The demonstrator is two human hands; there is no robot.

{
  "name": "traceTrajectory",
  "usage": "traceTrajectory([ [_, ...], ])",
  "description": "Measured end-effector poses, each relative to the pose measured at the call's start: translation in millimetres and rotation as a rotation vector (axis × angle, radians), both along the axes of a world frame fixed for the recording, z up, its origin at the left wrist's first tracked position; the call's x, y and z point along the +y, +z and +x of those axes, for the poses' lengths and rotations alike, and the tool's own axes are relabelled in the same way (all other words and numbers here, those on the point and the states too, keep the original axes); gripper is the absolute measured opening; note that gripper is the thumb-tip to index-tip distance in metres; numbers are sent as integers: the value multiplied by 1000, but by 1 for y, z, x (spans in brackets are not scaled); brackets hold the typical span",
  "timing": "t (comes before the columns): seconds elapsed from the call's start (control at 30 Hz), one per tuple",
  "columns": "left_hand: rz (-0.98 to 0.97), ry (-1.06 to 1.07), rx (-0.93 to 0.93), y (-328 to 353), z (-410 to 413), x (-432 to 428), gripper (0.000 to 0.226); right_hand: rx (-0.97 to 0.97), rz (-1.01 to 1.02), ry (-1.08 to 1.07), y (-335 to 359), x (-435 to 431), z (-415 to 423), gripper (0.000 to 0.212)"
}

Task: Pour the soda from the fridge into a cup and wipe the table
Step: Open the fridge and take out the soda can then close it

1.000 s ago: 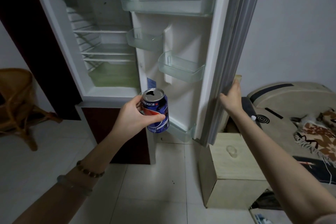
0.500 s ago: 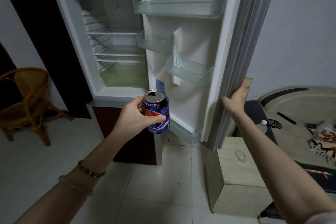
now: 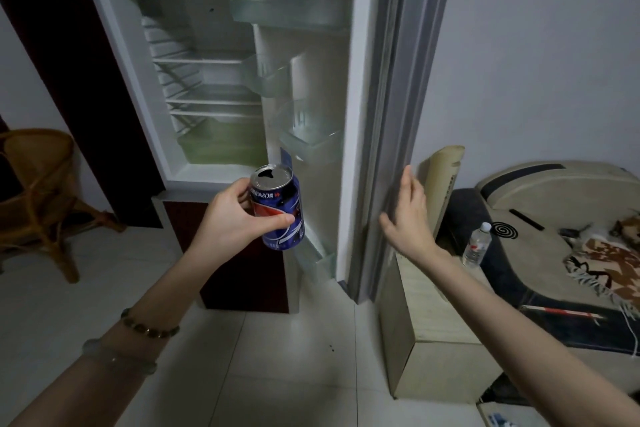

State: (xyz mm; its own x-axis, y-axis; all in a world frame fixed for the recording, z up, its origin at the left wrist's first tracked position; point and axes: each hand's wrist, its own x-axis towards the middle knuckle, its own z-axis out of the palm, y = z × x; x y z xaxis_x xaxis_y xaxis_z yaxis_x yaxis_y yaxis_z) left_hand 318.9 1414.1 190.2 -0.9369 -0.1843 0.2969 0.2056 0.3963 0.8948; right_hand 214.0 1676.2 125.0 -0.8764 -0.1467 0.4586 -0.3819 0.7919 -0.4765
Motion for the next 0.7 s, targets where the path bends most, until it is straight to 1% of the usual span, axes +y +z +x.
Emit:
traceTrajectory([
  [0.1, -14, 24, -6, -3, 7, -7, 52, 109, 176, 38, -4, -13, 15, 88],
  [0.17, -27, 42, -5, -6, 12, -13, 53, 158, 267, 64, -6, -22, 20, 81],
  [0.27, -27, 78, -13, -10, 21, -25, 53, 284, 391, 119, -12, -34, 22, 71],
  [0.4, -13, 138, -29, -15, 32, -44, 53, 449, 546, 236, -9, -49, 20, 67],
  [0.53, 17, 197, -33, -16, 45, -59, 55, 622, 642, 362, -1, -74, 15, 68],
  [0.7, 43, 287, -119, -22, 62, -89, 59, 757, 700, 469, 5, -127, 15, 68],
])
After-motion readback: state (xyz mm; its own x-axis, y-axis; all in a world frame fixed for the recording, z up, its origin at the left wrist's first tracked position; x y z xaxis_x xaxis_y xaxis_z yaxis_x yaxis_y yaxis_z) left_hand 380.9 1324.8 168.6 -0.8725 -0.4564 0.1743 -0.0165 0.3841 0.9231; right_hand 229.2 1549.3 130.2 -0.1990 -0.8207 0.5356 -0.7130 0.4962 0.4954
